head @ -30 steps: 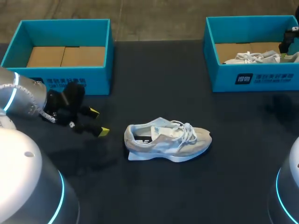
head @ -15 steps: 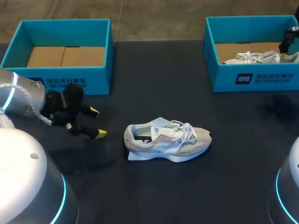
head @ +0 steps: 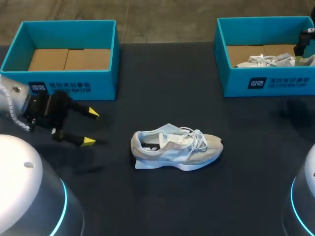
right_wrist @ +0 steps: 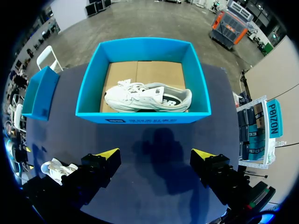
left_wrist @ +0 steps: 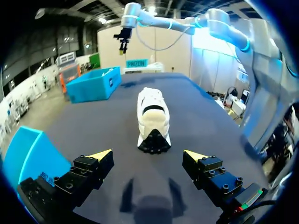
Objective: Take the shoe out of the shoebox, open the shoe tongue, remove and reinsert the insole, then place the shoe into the shoebox
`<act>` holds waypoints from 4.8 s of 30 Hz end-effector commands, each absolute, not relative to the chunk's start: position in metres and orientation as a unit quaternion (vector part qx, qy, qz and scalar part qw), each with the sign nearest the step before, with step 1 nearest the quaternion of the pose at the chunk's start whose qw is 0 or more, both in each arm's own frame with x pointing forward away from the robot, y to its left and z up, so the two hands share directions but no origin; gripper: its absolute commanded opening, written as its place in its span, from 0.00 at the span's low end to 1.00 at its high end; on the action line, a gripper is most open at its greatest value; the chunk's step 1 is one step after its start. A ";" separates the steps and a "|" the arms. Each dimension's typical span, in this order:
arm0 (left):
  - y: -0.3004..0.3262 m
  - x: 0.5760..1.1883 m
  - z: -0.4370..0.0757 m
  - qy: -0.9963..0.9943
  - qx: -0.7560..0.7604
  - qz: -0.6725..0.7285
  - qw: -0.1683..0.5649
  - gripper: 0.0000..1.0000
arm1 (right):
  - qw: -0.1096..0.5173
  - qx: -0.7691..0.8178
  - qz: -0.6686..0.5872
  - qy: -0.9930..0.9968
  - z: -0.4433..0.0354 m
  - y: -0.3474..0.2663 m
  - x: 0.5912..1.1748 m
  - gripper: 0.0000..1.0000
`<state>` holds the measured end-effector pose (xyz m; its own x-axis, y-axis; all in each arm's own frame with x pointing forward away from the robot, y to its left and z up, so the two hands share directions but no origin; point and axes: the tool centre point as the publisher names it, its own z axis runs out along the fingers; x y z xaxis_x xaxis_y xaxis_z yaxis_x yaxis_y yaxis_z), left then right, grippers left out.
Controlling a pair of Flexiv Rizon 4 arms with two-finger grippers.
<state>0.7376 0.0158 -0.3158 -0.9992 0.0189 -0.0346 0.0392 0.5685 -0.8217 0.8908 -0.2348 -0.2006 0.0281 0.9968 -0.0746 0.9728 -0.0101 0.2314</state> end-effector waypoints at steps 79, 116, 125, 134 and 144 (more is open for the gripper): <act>-0.079 0.705 -0.392 0.847 0.013 -0.531 0.000 1.00 | 0.110 0.709 0.055 0.695 -0.201 -0.235 0.890 1.00; -0.121 0.712 -0.398 0.836 0.012 -0.549 -0.006 1.00 | 0.110 0.709 0.055 0.695 -0.201 -0.235 0.890 1.00; -0.129 0.717 -0.402 0.836 0.020 -0.548 -0.009 1.00 | 0.110 0.709 0.055 0.695 -0.201 -0.235 0.890 1.00; -0.130 0.719 -0.402 0.839 0.030 -0.544 -0.012 0.89 | 0.110 0.709 0.055 0.695 -0.201 -0.235 0.890 1.00; -0.128 0.720 -0.406 0.842 0.032 -0.538 -0.017 0.44 | 0.110 0.709 0.055 0.695 -0.201 -0.235 0.890 1.00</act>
